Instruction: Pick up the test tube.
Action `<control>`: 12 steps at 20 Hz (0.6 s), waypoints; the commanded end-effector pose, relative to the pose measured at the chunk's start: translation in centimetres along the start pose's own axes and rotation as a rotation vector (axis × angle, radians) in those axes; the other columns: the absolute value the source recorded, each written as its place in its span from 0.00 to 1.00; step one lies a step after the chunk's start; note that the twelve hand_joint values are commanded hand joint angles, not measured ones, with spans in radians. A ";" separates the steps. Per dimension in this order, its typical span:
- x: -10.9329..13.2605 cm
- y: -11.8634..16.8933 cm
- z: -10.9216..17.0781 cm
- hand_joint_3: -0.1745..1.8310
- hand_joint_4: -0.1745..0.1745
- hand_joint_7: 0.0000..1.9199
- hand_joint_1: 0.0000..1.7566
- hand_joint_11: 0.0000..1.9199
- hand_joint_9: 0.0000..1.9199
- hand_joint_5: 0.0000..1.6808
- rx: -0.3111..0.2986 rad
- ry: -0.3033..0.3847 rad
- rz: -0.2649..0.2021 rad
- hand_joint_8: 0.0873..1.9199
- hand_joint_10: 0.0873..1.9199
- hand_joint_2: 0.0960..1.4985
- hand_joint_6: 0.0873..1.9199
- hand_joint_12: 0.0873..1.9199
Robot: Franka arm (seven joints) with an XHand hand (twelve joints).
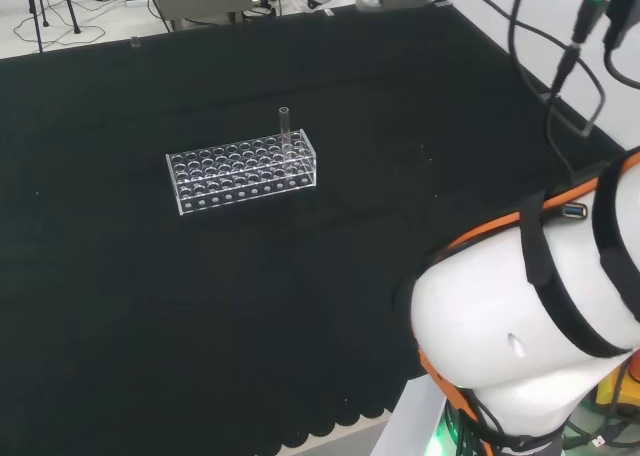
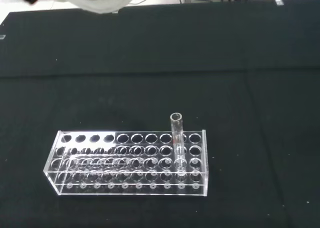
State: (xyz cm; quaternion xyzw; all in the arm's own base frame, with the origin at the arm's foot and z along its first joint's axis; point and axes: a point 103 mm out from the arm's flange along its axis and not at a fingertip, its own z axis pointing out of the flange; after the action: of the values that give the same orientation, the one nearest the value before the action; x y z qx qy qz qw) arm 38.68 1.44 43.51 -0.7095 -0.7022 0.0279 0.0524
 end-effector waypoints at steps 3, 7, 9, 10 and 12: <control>1.4 6.6 3.4 0.39 0.08 0.13 0.48 0.04 0.14 0.22 0.075 0.030 -0.025 0.48 0.49 0.43 0.00 0.77; 1.2 8.5 5.4 0.39 0.08 0.14 0.48 0.05 0.15 0.22 0.120 0.024 -0.016 0.48 0.49 0.43 0.00 0.77; 1.1 9.4 6.3 0.39 0.08 0.15 0.48 0.05 0.15 0.22 0.140 0.020 -0.014 0.48 0.49 0.43 0.00 0.77; 1.1 9.8 6.9 0.39 0.07 0.15 0.48 0.05 0.16 0.23 0.152 0.016 -0.013 0.48 0.49 0.43 0.00 0.77; 0.9 10.7 8.0 0.39 0.07 0.15 0.48 0.05 0.16 0.23 0.177 0.002 -0.011 0.48 0.49 0.43 0.00 0.77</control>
State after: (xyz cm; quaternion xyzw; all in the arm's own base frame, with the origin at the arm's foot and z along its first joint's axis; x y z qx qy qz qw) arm 45.56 2.51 36.97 -0.7002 -0.7026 0.0696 0.1060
